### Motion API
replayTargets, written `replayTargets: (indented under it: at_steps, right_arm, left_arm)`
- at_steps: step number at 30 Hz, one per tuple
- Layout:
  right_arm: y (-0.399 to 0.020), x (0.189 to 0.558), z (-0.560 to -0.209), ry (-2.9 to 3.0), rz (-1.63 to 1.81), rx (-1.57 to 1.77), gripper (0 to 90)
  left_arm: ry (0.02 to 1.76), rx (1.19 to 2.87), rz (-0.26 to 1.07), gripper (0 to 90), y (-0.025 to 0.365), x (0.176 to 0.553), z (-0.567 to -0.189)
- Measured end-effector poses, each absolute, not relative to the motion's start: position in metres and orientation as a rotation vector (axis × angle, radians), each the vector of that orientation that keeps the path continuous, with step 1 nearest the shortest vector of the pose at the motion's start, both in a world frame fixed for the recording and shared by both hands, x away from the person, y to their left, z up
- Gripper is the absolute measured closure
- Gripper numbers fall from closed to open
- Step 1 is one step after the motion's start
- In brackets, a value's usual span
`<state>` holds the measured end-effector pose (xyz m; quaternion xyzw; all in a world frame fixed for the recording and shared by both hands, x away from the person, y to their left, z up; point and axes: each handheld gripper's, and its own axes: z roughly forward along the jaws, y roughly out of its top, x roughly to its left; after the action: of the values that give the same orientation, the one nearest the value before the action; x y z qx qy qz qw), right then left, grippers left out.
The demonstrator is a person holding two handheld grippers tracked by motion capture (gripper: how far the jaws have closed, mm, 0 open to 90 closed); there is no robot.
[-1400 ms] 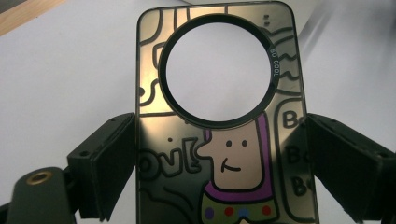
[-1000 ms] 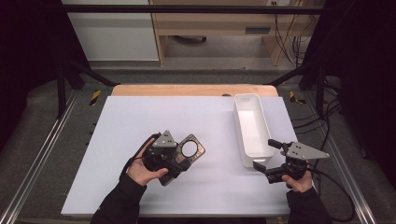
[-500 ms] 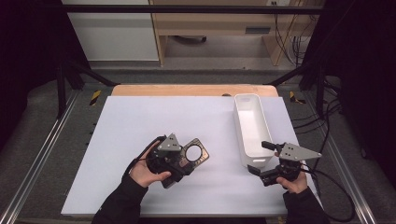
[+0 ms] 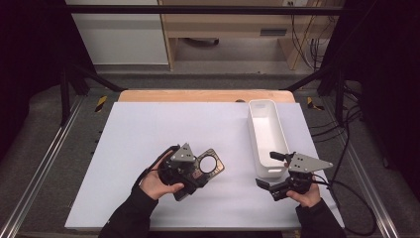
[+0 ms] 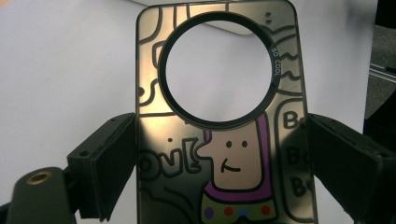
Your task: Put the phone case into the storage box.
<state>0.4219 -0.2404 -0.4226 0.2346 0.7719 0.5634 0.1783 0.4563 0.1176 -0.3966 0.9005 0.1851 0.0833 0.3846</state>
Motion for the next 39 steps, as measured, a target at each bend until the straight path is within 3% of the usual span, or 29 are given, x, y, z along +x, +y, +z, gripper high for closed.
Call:
replayTargets:
  at_steps: [39]
  right_arm:
    - [-0.193, 0.426, -0.427, 2.334, 1.585, 0.522, 0.4]
  left_arm:
    - [0.389, 2.34, 0.166, 11.0, 0.096, 0.451, -0.404]
